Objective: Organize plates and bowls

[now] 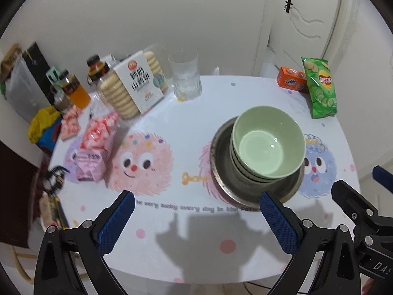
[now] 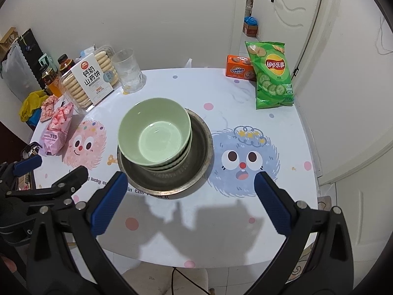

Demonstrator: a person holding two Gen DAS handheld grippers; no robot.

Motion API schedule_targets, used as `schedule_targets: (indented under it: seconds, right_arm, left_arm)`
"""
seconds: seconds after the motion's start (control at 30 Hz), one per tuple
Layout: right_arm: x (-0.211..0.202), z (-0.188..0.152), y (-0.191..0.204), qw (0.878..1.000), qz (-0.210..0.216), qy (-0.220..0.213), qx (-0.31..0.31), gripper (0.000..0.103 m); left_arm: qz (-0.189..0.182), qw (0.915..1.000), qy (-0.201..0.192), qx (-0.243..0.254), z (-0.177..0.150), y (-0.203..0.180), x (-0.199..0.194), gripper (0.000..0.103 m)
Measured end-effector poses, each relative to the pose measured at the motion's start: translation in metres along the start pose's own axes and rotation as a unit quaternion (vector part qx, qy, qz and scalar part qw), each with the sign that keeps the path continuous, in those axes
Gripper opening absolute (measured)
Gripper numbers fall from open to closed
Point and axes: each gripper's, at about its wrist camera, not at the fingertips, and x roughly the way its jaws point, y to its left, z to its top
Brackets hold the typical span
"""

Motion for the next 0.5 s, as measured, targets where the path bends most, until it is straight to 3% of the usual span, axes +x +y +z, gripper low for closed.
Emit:
schedule_targets:
  seconds: [0.2, 0.5]
  right_arm:
    - [-0.0008, 0.0019, -0.0029, 1.0, 0.0, -0.003, 0.001, 0.102]
    - [-0.0019, 0.0043, -0.0055, 1.0, -0.001, -0.005, 0.001, 0.102]
  left_arm:
    - [0.016, 0.9998, -0.013, 0.001, 0.0042, -0.0035, -0.004, 0.103]
    - [-0.016, 0.9996, -0.004, -0.024, 0.0064, 0.0015, -0.0037, 0.103]
